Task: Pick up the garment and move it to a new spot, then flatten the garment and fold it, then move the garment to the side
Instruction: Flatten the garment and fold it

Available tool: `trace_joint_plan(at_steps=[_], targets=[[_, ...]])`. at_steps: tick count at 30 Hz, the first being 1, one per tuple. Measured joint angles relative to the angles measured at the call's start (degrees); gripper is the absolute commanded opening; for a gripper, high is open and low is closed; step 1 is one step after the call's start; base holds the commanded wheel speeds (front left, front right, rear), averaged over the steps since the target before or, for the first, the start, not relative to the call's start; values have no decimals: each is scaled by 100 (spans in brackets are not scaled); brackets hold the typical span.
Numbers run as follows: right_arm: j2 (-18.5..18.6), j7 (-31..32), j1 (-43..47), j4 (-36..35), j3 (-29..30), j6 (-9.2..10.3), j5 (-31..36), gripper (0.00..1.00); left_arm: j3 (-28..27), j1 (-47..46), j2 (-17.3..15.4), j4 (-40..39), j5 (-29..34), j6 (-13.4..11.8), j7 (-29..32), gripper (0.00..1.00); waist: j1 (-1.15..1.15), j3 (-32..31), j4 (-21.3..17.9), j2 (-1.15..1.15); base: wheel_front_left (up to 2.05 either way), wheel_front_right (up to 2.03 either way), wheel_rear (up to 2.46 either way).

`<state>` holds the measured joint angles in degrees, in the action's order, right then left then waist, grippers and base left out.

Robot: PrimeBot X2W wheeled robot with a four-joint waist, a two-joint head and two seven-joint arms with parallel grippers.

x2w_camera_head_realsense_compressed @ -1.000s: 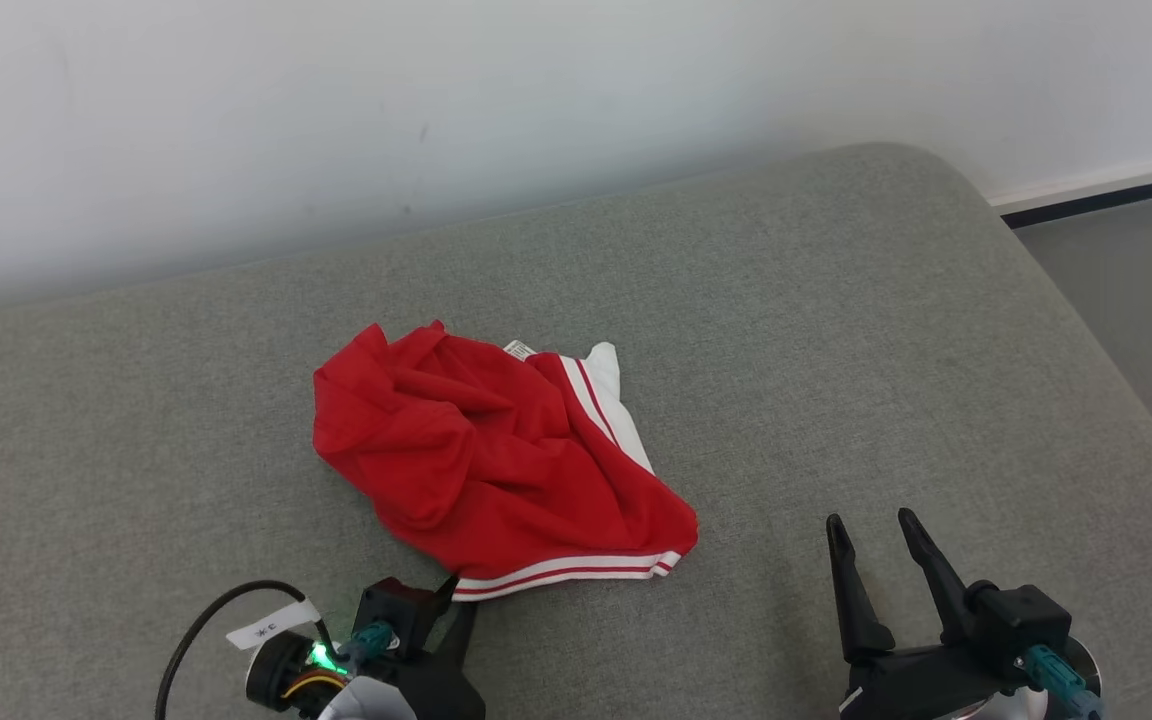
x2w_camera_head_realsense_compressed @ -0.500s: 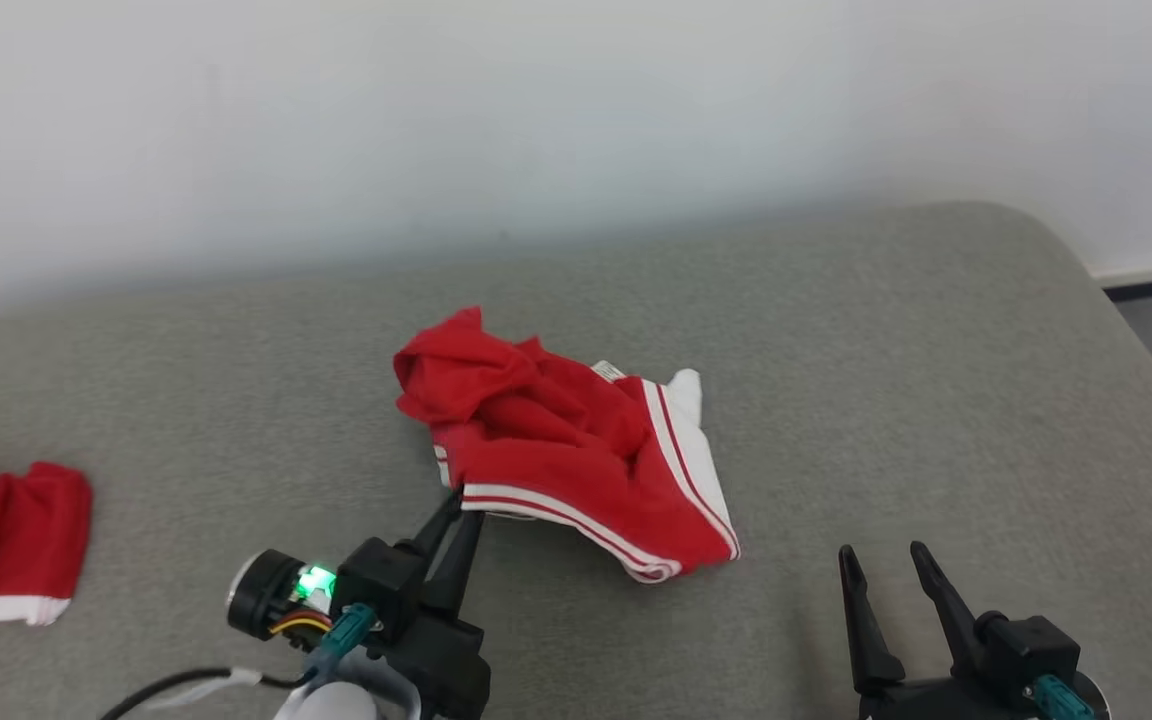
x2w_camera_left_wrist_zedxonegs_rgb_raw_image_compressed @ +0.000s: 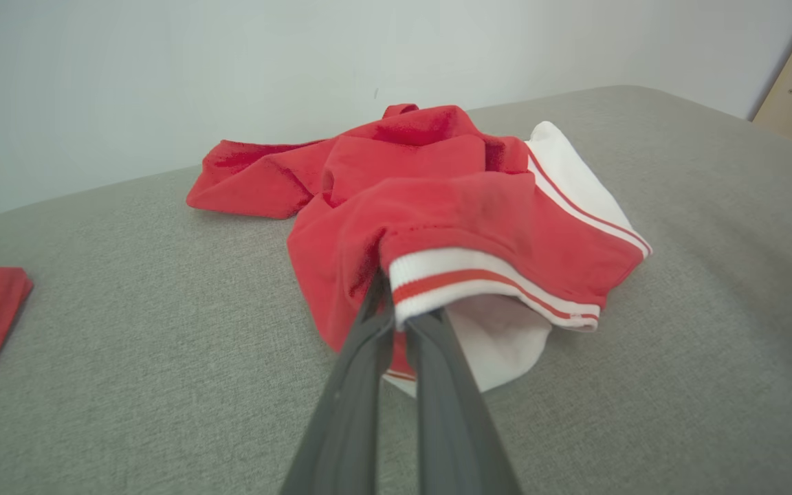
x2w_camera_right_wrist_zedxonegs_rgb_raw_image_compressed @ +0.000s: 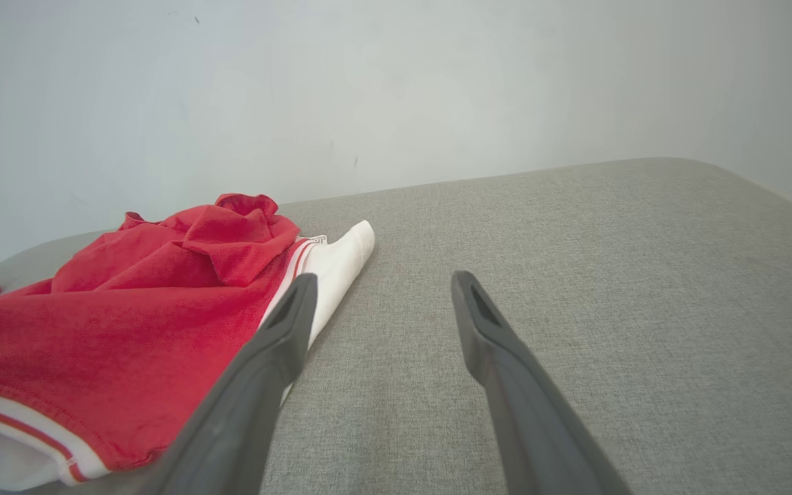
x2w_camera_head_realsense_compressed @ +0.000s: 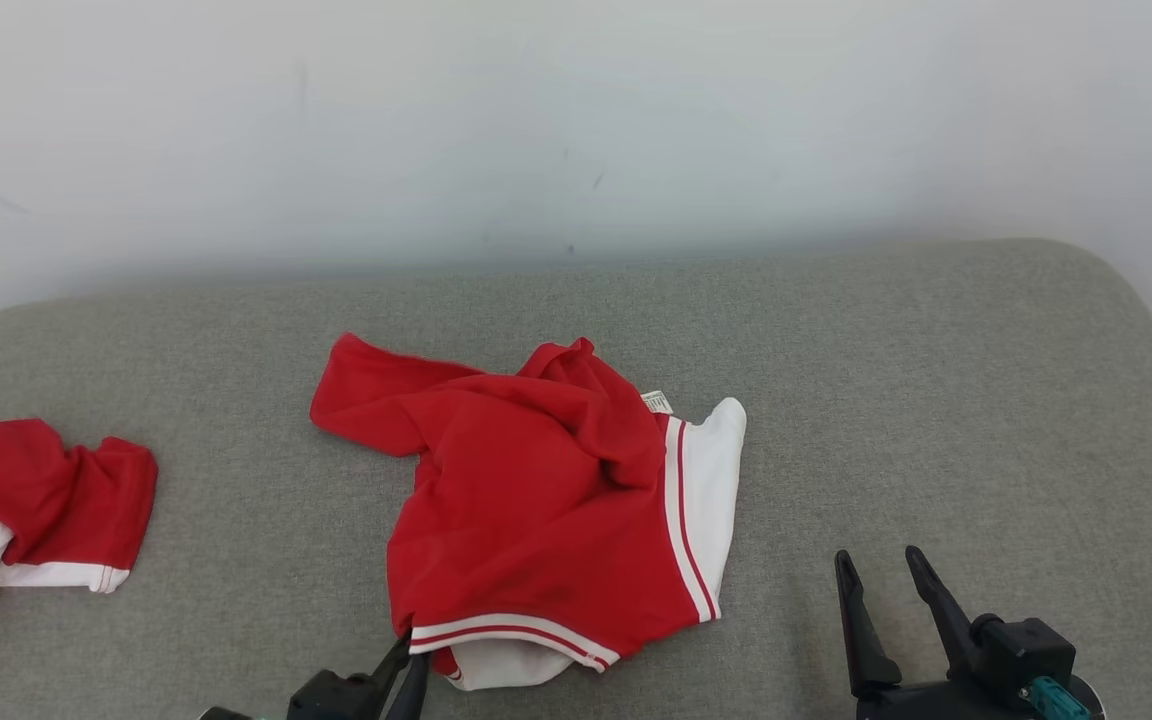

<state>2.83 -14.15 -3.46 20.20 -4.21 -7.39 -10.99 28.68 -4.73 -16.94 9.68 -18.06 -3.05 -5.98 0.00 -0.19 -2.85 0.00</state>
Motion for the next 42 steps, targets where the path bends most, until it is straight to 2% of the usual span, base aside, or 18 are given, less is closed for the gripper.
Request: trace_joint_plan(at_steps=[6, 13, 18, 23, 24, 25, 31, 35, 38, 42], targets=[[1, 8, -13, 7, 79, 0, 31, 100, -70, -27, -7, 191, -29, -13, -114, 0, 0, 18, 5, 0, 0, 0, 0], [0, 9, -35, 25, 37, 0, 31, 100, -443, -208, -115, 452, -137, -269, -376, 0, 0, 24, 31, 0, 0, 0, 0], [4, 8, -35, 35, 52, 0, 8, 100, -932, -288, -472, 648, -186, -503, -649, 0, 0, 49, 60, 0, 0, 0, 0], [1, 44, -68, 42, 94, 0, 51, 100, -1089, -509, -757, 787, -197, -441, -641, 0, 0, 86, 100, 0, 0, 0, 0], [2, 44, -91, 42, 92, 0, 51, 100, -1077, -509, -766, 905, -221, -400, -566, 29, 0, 89, 99, 0, 0, 0, 0], [2, 44, -108, 42, 90, 0, 49, 100, -1062, -508, -760, 1018, -234, -403, -503, 100, 0, 91, 96, 0, 0, 0, 0], [1, 37, -115, 59, 56, 0, -3, 100, -1230, -305, -370, 1276, -506, -764, -634, 100, 0, 164, 86, 0, 0, 0, 0], [1, 15, -98, 62, 123, 0, -4, 100, -1195, 213, -226, 910, -579, -914, -609, 100, 1, 195, 139, 0, 0, 0, 0], [2, 1, -99, 70, 147, 0, -4, 100, -1014, 408, -94, 459, -671, -794, -565, 100, 1, 224, 189, 0, 0, 0, 0], [2, 0, -155, 91, 26, 0, -23, 100, -748, 419, 66, 427, -742, -544, -405, 100, 1, 257, 200, 0, 0, 0, 0]])
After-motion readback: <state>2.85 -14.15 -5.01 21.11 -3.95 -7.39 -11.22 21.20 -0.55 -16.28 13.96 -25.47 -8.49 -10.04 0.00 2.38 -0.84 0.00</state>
